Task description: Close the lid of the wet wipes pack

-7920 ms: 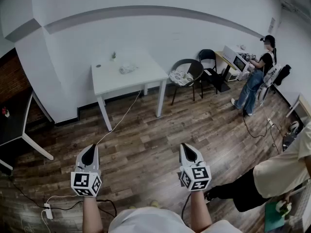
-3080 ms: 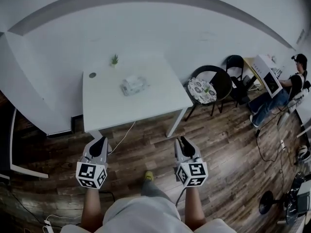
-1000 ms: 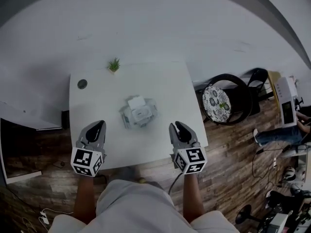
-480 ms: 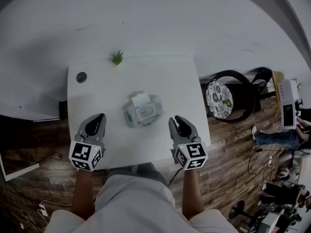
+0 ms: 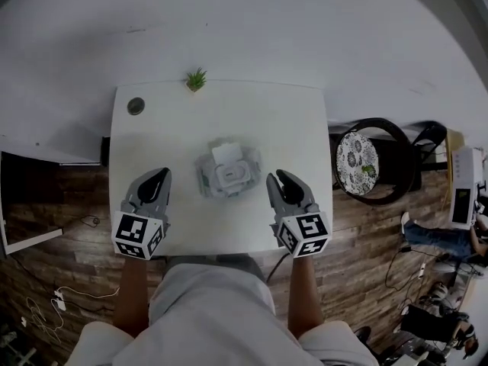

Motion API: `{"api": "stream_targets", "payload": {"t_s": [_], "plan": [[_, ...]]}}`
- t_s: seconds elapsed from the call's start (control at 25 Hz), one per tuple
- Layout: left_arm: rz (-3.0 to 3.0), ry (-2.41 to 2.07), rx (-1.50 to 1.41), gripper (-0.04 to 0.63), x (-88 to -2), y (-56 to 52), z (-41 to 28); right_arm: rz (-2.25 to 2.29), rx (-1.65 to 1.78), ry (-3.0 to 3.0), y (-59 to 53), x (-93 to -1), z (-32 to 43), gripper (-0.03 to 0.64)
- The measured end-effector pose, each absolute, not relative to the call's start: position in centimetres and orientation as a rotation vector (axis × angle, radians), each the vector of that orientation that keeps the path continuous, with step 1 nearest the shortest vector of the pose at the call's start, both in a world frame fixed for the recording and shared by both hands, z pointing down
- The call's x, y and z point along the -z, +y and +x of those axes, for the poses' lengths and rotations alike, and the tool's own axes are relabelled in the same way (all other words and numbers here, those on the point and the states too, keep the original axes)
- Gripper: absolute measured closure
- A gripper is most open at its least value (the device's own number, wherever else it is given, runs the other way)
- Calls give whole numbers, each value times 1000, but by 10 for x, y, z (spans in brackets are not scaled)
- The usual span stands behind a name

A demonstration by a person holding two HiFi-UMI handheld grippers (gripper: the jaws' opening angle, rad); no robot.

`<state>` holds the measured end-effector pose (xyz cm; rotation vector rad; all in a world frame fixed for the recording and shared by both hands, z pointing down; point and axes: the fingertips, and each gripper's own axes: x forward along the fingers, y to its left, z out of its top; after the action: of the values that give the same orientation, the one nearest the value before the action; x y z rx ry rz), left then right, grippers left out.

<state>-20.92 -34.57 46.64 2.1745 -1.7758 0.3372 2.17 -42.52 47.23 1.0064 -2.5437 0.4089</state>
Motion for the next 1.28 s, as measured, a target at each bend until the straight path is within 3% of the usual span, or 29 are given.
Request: {"api": "stream_targets", "payload": {"t_s": [1.28], "plan": [[2086,-1680,-391,595,-529,-390,-194,332,-230,-2494,-479,-547,-69,528]]}}
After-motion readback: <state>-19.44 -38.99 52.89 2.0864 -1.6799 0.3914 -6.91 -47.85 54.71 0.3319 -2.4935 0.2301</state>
